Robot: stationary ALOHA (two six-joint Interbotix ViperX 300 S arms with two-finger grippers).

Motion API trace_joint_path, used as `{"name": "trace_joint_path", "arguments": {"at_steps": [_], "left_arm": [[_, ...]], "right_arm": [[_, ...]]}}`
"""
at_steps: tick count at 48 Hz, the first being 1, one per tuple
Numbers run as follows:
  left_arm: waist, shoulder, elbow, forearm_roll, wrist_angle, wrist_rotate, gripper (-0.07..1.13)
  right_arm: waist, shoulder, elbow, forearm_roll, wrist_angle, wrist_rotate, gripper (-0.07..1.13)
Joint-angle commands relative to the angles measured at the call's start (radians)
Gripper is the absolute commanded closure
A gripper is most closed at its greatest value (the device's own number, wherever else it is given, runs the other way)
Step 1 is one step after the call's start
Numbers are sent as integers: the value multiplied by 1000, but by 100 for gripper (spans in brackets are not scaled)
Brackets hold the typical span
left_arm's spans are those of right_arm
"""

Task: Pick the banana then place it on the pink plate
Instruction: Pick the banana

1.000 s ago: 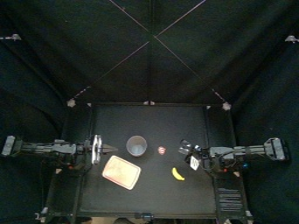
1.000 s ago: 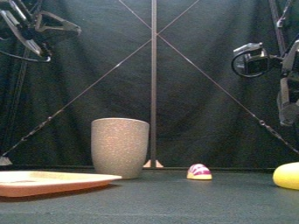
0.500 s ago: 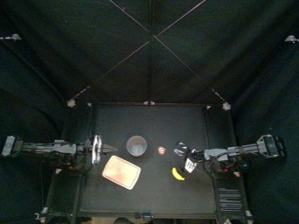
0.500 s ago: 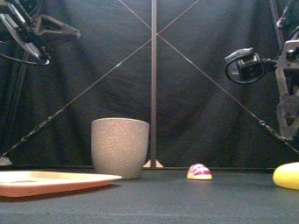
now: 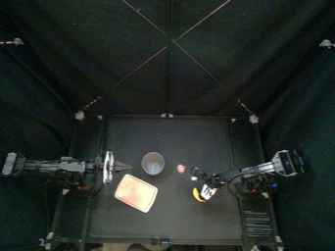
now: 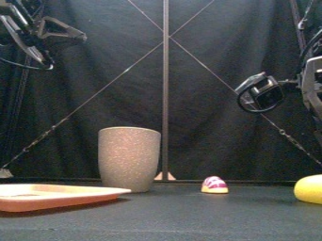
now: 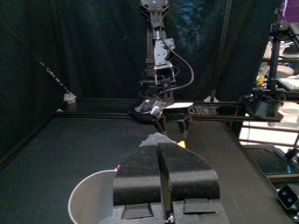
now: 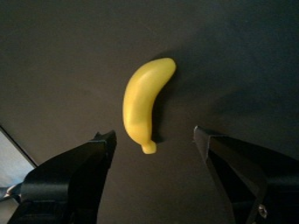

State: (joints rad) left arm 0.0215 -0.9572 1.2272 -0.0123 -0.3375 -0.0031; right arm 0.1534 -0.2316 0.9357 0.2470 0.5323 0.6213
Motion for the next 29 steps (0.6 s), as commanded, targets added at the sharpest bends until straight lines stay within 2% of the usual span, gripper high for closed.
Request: {"name": "trace_joint_path", "arguments": {"at_steps": [1, 17, 29], "left_arm": [[2, 5, -11, -3, -8, 0, 107], [2, 5, -2, -2, -8, 3, 107], [3, 5, 11, -2, -5, 2, 107]], "right_arm": [[9, 29, -34, -8, -3, 8, 4], [26, 135, -106, -14, -15, 20, 9], [37, 181, -138, -14, -15, 18, 37]]}}
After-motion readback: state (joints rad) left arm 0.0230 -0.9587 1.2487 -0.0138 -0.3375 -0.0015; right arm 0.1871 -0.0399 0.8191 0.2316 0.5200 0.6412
